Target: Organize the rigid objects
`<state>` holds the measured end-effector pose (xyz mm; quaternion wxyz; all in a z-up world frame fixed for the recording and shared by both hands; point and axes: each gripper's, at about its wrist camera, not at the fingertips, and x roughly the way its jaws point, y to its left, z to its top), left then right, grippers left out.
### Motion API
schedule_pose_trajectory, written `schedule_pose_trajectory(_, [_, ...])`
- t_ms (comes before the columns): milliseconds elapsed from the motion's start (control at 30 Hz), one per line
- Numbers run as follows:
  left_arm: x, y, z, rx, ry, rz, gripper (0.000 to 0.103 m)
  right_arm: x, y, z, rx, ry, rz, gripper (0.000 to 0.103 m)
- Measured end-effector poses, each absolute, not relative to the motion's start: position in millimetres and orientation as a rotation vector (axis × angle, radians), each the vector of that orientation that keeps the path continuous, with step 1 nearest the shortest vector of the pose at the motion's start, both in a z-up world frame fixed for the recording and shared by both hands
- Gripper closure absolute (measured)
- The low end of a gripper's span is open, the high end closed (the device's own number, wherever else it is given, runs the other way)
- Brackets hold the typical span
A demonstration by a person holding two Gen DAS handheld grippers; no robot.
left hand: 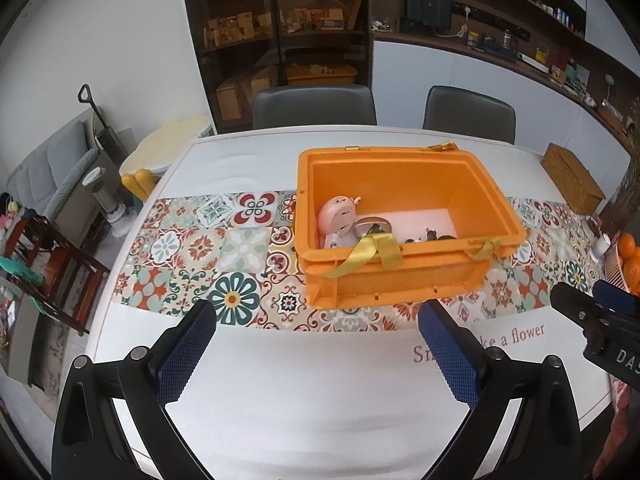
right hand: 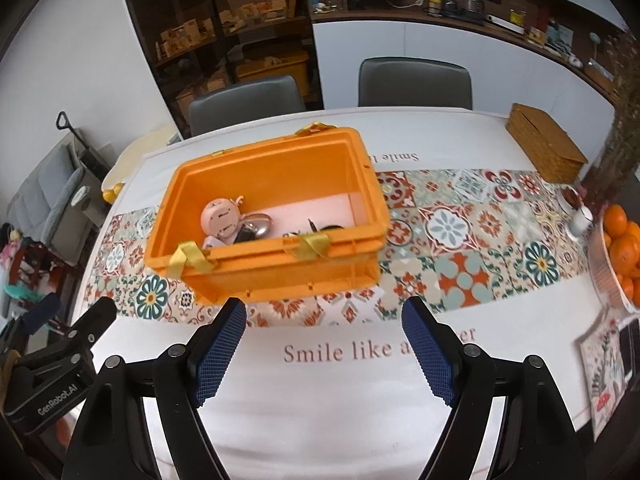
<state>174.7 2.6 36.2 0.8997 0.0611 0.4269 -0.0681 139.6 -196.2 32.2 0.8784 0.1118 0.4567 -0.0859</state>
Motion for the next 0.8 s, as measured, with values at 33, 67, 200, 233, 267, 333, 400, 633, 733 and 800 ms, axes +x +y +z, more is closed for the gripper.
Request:
schedule_pose_trajectory(33, [173,3,36,0.128,0.884,-0.144,0.000,137,-196,32,0.235,0.955,-0.179,0.023])
schedule_pose_trajectory(67, [171,3,36,0.129,0.887,-0.146,0.000,133,-196,32,0.238,0.958,-0.179,0.023])
schedule_pose_trajectory(200, [162,2,37,0.135,0.891,-0.157,0.000,121,-194,32,0.232,0.966,-0.186,0.023])
schedule_pose_trajectory(233, [160,2,37,0.136,0.891,-0.160,0.000,118,-195,32,0.234,0.966,-0.187,0.023])
schedule_pose_trajectory(267, [158,2,37,0.135,0.892,-0.163,0.000,116,-195,32,0.237,0.966,-0.187,0.023])
schedule_pose_trajectory(333, [155,1,39,0.137,0.891,-0.170,0.000,113,-195,31,0.242,0.969,-0.192,0.023])
schedule_pose_trajectory(400, [151,0,41,0.146,0.882,-0.173,0.000,110,-195,32,0.242,0.967,-0.192,0.023])
schedule_pose_trajectory(633, [147,-1,43,0.139,0.883,-0.171,0.000,102,-194,35,0.237,0.958,-0.191,0.023])
schedule_pose_trajectory(733, [147,-2,43,0.137,0.882,-0.177,0.000,100,-196,35,0.240,0.957,-0.198,0.023])
schedule_pose_trajectory(800, [148,-3,43,0.136,0.881,-0.180,0.000,99,-198,35,0.243,0.956,-0.201,0.023])
